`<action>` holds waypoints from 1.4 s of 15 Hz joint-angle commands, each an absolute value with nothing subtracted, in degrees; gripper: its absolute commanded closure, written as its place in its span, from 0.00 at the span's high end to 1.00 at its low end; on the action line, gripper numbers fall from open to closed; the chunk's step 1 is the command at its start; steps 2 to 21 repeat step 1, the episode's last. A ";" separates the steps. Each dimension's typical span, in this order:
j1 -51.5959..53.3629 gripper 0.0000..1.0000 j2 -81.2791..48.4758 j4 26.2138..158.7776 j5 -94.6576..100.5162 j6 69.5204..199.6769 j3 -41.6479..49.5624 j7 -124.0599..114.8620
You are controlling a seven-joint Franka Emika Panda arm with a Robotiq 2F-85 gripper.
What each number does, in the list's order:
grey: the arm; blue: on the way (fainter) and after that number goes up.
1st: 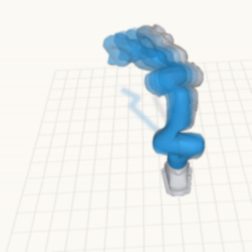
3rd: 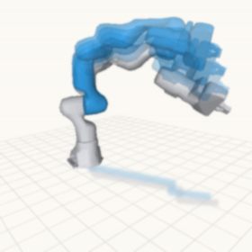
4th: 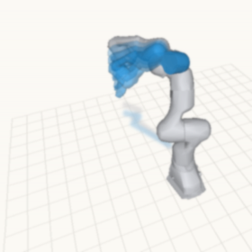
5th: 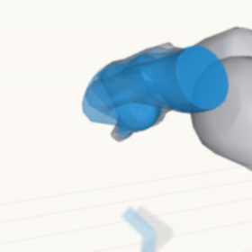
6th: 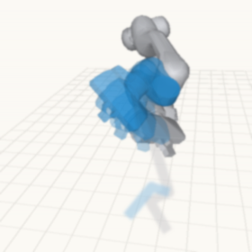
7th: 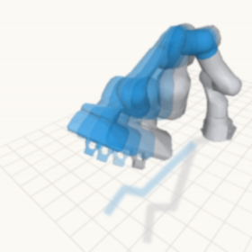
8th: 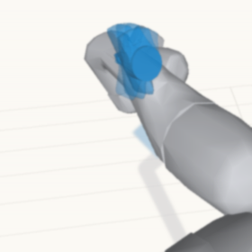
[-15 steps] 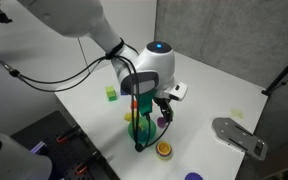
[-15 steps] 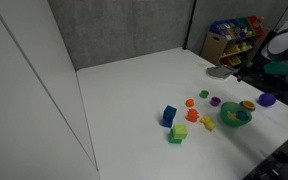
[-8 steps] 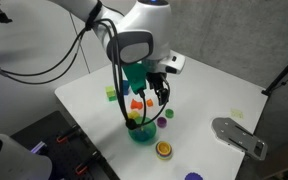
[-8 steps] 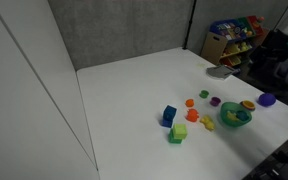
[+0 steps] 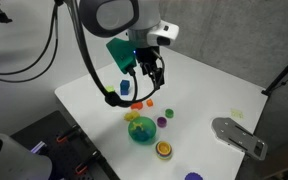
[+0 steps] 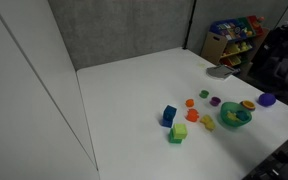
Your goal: Place the small, yellow bowl in the pink bowl
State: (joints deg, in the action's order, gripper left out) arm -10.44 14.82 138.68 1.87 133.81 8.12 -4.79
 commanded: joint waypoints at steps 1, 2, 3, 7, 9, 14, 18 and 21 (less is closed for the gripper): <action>-10.37 1.00 15.31 138.84 1.99 133.37 8.10 -4.79; -10.37 1.00 15.31 138.84 1.99 133.37 8.10 -4.79; -10.37 1.00 15.31 138.84 1.99 133.37 8.10 -4.79; -10.37 1.00 15.31 138.84 1.99 133.37 8.10 -4.79; -10.37 1.00 15.31 138.84 1.99 133.37 8.10 -4.79; -10.37 1.00 15.31 138.84 1.99 133.37 8.10 -4.79; -10.37 1.00 15.31 138.84 1.99 133.37 8.10 -4.79; -10.37 1.00 15.31 138.84 1.99 133.37 8.10 -4.79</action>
